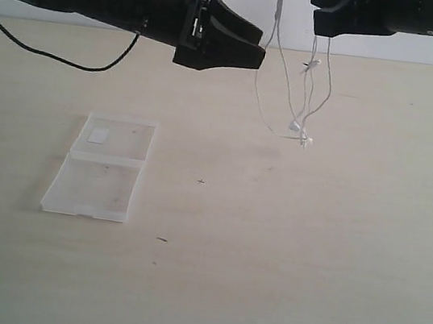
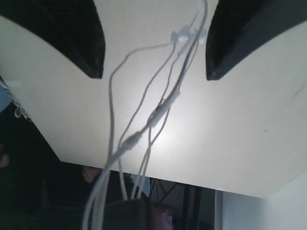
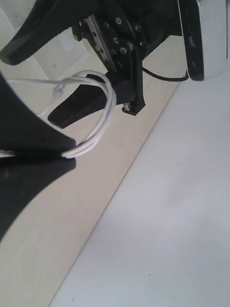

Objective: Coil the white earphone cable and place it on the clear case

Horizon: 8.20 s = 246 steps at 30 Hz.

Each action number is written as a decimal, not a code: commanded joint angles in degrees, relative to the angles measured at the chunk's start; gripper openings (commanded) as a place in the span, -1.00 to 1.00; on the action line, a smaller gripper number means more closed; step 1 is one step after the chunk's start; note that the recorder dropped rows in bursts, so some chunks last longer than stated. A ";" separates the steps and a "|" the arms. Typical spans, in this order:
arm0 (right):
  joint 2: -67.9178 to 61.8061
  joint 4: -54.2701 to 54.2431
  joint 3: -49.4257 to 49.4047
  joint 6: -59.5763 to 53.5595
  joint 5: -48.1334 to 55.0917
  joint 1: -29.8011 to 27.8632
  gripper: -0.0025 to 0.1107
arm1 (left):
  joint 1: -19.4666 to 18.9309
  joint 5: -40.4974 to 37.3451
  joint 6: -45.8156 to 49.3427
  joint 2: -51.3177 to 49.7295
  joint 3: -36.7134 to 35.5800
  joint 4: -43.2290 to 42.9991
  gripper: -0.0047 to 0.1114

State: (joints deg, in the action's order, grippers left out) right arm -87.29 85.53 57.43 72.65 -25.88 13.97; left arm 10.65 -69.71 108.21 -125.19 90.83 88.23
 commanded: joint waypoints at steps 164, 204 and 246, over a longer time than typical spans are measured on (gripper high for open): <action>-3.52 -18.02 0.52 -8.54 26.26 0.04 -0.96 | 9.34 13.71 -19.54 4.43 -0.22 7.10 -0.92; 2.79 -19.48 -0.03 -7.44 18.68 0.04 -0.19 | -6.06 -0.25 -35.43 4.64 -8.20 -11.64 -0.92; 10.50 -19.74 -3.85 -4.89 14.70 0.04 -0.19 | -15.28 1.23 -23.71 11.65 -34.13 -17.31 -0.92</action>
State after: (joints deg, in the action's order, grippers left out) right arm -77.21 65.87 53.83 67.68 -10.61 14.10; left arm -4.47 -69.59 84.62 -112.85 56.98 70.54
